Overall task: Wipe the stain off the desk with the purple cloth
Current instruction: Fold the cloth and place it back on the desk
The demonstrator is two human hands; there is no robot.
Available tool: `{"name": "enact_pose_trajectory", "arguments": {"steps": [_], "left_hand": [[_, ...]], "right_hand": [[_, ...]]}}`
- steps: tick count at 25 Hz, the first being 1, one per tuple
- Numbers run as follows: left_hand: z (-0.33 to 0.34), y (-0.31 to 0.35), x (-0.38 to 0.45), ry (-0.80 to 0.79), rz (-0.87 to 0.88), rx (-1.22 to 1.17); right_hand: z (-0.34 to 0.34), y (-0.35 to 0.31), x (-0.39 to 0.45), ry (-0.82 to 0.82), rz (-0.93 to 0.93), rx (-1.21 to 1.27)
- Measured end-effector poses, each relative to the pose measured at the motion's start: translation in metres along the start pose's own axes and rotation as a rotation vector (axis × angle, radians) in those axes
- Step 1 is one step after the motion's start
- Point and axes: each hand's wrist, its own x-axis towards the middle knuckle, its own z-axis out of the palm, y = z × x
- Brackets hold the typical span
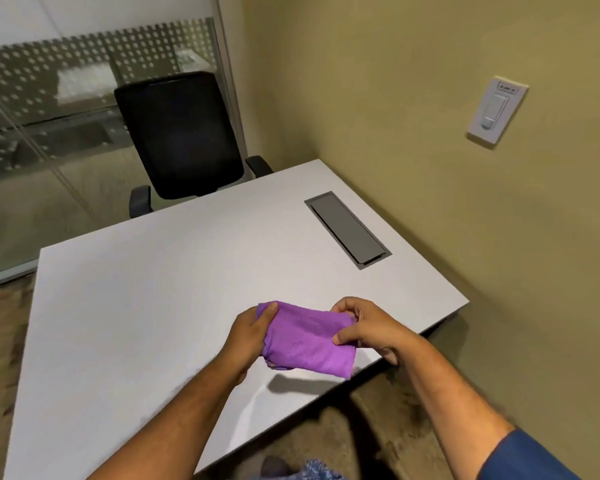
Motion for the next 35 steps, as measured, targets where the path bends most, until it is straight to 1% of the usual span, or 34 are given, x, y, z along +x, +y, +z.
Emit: {"name": "enact_pose_trajectory", "arguments": {"steps": [3, 5, 6, 8, 10, 11, 12, 15, 18, 20, 25, 27, 30, 33, 35], "left_hand": [[0.026, 0.03, 0.039, -0.113, -0.03, 0.058], [0.036, 0.05, 0.061, -0.125, -0.091, 0.07], [0.039, 0.059, 0.071, -0.146, -0.153, 0.033], [0.044, 0.066, 0.09, -0.243, -0.249, -0.062], [0.05, 0.063, 0.106, -0.33, -0.227, -0.118], [0.056, 0.06, 0.116, -0.328, -0.192, -0.129], [0.062, 0.058, 0.125, -0.291, -0.163, -0.142], [0.094, 0.068, 0.143, -0.069, -0.134, -0.258], [0.132, 0.075, 0.166, 0.099, -0.154, -0.333], [0.151, 0.074, 0.184, 0.143, -0.197, -0.365], [0.197, 0.068, 0.193, 0.214, -0.291, -0.495], [0.199, 0.059, 0.186, 0.288, -0.324, -0.51], [0.188, 0.034, 0.168, 0.427, -0.384, -0.506], [0.179, 0.011, 0.145, 0.429, -0.468, -0.454], [0.178, 0.0, 0.134, 0.41, -0.497, -0.389]], "right_hand": [[-0.027, -0.008, 0.012, -0.014, 0.034, 0.06], [-0.044, -0.014, 0.02, -0.007, 0.023, 0.117], [-0.052, -0.016, 0.025, -0.003, 0.01, 0.156], [-0.071, -0.019, 0.036, 0.016, 0.004, 0.226], [-0.091, -0.02, 0.046, -0.01, 0.019, 0.265], [-0.101, -0.02, 0.052, -0.045, 0.022, 0.254], [-0.111, -0.019, 0.058, -0.092, 0.028, 0.227], [-0.145, -0.018, 0.077, -0.243, 0.055, 0.158], [-0.171, -0.019, 0.094, -0.324, -0.039, 0.152], [-0.181, -0.022, 0.107, -0.363, -0.114, 0.094], [-0.207, -0.021, 0.144, -0.516, -0.121, 0.039], [-0.209, -0.011, 0.158, -0.508, -0.082, 0.037], [-0.211, 0.012, 0.184, -0.422, -0.052, 0.064], [-0.213, 0.032, 0.207, -0.364, -0.022, 0.065], [-0.215, 0.048, 0.222, -0.335, 0.052, -0.064]]}}
